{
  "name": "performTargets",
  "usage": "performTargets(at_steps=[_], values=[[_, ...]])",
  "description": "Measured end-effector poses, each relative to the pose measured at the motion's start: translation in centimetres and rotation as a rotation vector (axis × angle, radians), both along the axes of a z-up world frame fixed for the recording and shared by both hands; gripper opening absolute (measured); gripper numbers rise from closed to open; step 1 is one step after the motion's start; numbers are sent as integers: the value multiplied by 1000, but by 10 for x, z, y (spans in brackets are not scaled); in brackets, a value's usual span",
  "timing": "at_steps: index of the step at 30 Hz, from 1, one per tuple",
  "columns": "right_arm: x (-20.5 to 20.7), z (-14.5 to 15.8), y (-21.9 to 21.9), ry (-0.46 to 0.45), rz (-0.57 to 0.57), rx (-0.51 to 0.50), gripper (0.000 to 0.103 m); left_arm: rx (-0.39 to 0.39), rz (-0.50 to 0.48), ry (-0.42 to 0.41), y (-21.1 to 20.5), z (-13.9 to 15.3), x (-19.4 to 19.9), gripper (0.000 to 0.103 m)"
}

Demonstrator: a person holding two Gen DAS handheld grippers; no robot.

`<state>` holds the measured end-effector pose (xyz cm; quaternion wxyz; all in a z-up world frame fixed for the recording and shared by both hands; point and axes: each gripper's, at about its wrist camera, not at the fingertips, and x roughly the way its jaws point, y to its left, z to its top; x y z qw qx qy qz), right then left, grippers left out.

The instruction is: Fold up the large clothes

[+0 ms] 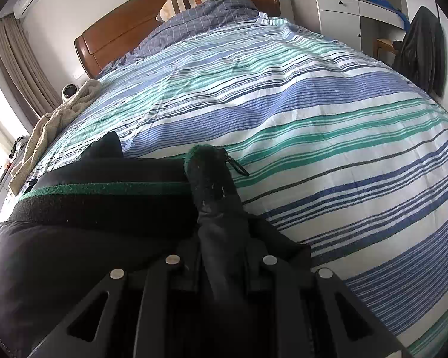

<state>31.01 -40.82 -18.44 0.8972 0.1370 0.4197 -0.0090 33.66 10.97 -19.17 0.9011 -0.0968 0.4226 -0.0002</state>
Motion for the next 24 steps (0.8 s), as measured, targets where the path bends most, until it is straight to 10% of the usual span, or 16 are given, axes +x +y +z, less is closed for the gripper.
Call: performTargets(at_steps=[24], values=[[-1,-2,-11,-27,-1,99,20,-25,9,8,5,-2,3,42]])
